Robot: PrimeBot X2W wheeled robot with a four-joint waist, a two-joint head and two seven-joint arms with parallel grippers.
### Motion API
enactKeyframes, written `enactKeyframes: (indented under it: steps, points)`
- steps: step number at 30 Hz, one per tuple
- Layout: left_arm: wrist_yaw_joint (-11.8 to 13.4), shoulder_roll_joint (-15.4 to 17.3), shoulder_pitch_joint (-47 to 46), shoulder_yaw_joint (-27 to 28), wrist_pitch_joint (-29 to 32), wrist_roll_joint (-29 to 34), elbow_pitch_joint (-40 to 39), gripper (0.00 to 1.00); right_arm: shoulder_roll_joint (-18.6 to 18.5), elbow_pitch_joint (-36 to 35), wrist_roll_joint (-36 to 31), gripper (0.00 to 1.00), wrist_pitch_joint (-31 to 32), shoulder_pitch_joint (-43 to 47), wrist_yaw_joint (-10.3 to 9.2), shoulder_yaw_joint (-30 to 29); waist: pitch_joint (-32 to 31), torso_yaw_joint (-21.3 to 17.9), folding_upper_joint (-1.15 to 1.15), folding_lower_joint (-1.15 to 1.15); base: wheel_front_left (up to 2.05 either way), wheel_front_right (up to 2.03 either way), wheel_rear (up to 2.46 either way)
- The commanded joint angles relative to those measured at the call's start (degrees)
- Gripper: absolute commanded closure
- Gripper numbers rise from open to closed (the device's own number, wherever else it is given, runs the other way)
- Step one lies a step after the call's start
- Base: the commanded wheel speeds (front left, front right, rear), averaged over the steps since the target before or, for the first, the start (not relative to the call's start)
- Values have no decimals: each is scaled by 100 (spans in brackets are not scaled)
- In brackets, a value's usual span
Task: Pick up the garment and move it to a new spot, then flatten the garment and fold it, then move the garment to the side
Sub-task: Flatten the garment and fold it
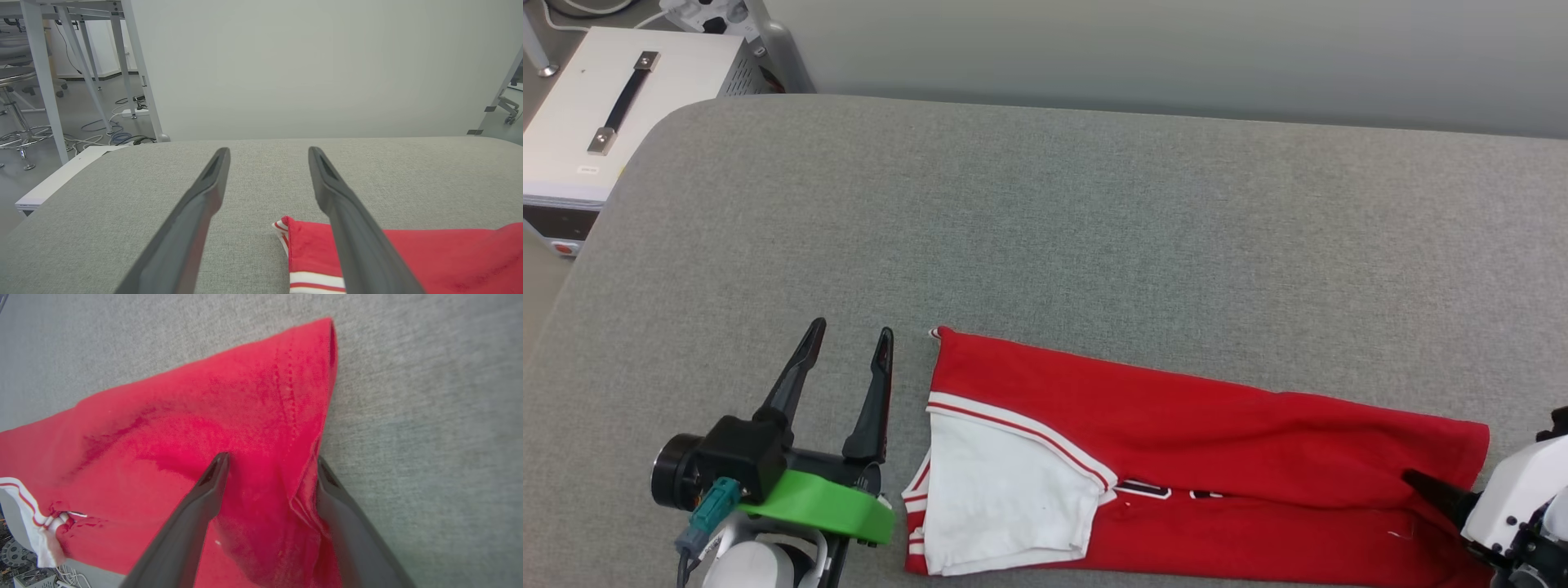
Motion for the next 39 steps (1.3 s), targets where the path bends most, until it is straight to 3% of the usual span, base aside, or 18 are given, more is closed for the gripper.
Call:
enactKeyframes:
  steps: [1, 4, 5, 6, 7, 8, 18, 29, 39]
  points:
    - [-38, 48, 98, -18, -32, -28, 21, 0, 198, 172, 63, 0, 20, 130, -4, 167, -45, -27, 0, 0, 0, 0, 0]
    - [-38, 64, 102, -39, -32, -59, 31, 0, 192, 227, 76, 0, -33, 147, -4, 252, -70, -52, 0, 0, 0, 0, 0]
    - [-38, 70, 97, -47, -32, -69, 33, 0, 179, 251, 64, 16, -54, 151, -4, 271, -69, -60, 0, 0, 0, 0, 0]
    - [-38, 74, 90, -51, -32, -76, 32, 0, 158, 271, 53, 65, -76, 150, -4, 280, -64, -66, 0, 0, 0, 0, 0]
    - [-39, 76, 82, -54, -32, -83, 28, 0, 133, 291, 42, 74, -103, 146, -4, 286, -58, -70, 0, 0, 0, 0, 0]
    - [-39, 75, 73, -55, -32, -92, 21, 0, 100, 307, 19, 100, -156, 138, -4, 294, -48, -75, 0, 0, 0, 0, 0]
    - [-39, 70, 20, -82, -32, -170, 29, 0, -171, 466, -231, 100, -762, -69, -4, 167, 33, -80, 0, 0, 0, 0, 0]
    - [-39, 12, 91, -67, -32, -227, 114, 0, -622, 592, -1316, 100, -1265, -166, -4, -619, -205, -43, 0, 0, 0, 0, 0]
    - [-39, -83, 163, -143, -33, -274, 166, 0, -334, 67, -1346, 100, -1093, 66, -4, -637, -436, -71, 0, 0, 0, 0, 0]
